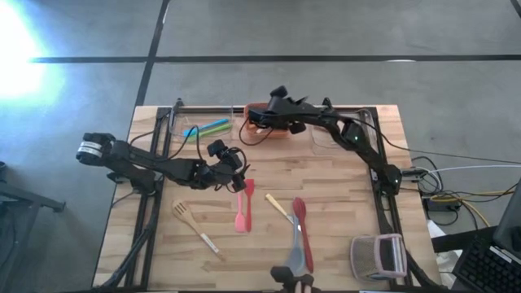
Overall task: Pick & Place Kitchen Items
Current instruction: Put the orange knife into the orange bin
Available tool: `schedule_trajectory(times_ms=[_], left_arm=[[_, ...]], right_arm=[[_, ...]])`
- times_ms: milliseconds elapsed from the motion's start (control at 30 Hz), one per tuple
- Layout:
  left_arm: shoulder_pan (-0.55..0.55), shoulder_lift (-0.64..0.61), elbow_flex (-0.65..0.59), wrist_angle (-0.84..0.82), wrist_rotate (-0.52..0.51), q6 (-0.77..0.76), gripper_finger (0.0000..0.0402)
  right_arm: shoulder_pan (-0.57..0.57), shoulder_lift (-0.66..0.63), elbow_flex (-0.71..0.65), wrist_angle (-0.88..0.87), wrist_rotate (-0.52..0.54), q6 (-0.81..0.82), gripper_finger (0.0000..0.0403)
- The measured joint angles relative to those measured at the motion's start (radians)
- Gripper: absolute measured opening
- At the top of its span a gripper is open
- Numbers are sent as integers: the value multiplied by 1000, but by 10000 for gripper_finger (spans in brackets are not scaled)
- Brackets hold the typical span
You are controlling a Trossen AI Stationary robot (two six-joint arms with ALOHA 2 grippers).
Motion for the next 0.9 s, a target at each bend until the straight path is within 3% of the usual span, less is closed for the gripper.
schedule_trajectory(times_ms=[167, 333, 900], left_arm=[[0, 0, 0, 4, 0, 0, 296], [0, 0, 0, 3, 0, 0, 296], [0, 0, 0, 8, 0, 0, 296]], right_arm=[[23, 0, 0, 37, -4, -26, 66], [36, 0, 0, 83, -82, -45, 66], [39, 2, -1, 129, -130, -182, 66]])
